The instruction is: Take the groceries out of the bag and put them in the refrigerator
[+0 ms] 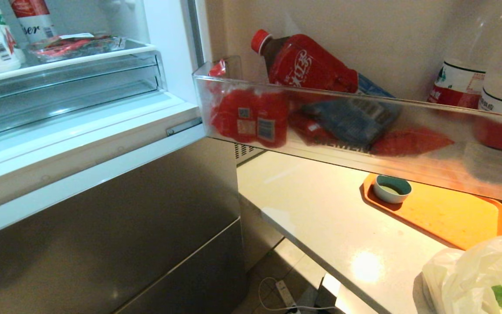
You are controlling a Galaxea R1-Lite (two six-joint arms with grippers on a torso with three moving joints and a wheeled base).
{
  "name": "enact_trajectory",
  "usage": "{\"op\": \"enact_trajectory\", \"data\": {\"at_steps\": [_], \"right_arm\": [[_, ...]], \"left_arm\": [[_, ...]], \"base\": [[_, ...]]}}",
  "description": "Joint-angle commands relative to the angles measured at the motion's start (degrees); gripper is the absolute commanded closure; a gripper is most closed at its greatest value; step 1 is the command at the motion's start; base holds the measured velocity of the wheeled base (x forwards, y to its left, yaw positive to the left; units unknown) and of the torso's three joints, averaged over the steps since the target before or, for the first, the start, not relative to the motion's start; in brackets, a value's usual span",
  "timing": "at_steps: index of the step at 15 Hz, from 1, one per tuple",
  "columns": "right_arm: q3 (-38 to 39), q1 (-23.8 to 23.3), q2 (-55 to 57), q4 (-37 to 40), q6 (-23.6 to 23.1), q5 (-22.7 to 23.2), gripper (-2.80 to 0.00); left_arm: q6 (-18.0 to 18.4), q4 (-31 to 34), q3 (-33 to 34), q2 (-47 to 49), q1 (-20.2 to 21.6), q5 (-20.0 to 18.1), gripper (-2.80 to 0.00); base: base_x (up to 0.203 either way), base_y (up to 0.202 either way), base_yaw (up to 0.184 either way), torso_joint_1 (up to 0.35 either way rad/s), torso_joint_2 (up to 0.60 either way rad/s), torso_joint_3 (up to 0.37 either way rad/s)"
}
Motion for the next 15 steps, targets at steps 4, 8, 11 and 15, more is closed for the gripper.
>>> {"op": "enact_trajectory", "data": {"at_steps": [4,8,11,15], "right_arm": [[0.0,0.1,0.0,-0.1,0.7,0.0,0.00],[0.0,0.0,0.0,-0.2,2.6,-0.3,0.00],[0.0,0.0,0.0,-0.3,3.0,-0.5,0.00],[0.0,0.0,0.0,-0.2,3.2,-0.5,0.00]], "left_arm": [[-5.6,4.8,3.0,-4.1,-8.5,3.1,0.00],[-4.9,4.9,2.9,-11.4,-6.6,4.1,0.00],[-5.6,4.7,3.0,-20.5,-5.6,4.2,0.00],[-7.0,4.5,3.0,-19.8,-5.3,4.5,0.00]], "base": [[0.000,0.000,0.000,0.000,0.00,0.000],[0.000,0.000,0.000,0.000,0.00,0.000],[0.000,0.000,0.000,0.000,0.00,0.000],[0.000,0.000,0.000,0.000,0.00,0.000]]}}
